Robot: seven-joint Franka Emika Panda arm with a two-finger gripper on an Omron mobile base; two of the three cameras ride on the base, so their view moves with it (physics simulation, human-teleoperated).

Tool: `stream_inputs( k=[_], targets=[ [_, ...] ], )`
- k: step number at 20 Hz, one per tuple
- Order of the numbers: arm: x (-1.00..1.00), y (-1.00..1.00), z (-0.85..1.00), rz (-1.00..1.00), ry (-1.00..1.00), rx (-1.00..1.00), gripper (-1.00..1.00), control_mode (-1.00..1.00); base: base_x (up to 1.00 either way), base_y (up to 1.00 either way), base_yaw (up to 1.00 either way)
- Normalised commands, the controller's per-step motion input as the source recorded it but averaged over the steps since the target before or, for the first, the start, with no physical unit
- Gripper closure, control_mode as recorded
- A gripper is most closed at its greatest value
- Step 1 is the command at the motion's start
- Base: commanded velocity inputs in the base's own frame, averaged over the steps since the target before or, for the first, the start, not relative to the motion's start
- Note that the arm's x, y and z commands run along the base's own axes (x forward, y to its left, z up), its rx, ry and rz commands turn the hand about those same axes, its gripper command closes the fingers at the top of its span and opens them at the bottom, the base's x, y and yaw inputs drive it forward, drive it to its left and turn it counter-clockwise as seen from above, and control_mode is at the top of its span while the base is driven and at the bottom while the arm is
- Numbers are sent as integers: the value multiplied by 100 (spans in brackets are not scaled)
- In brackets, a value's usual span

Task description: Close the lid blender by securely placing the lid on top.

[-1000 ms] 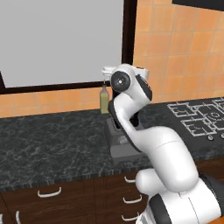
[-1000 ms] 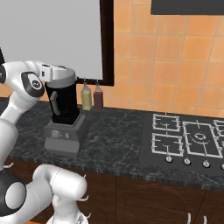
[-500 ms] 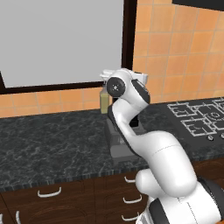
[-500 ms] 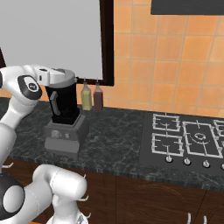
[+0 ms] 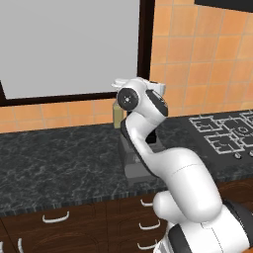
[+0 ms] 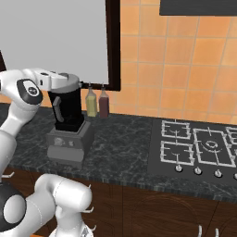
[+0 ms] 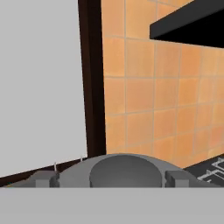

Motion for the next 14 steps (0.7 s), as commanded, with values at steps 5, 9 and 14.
stream_inputs(
  k=[5,9,14],
  targets=[
    [0,12,44,-3,-7,0,-100,-100,0,0,0],
    [-1,0,49,-4,-9,0,-100,-100,0,0,0],
    [-24,-44,16,-6,-1,1,-100,-100,0,0,0]
  ],
)
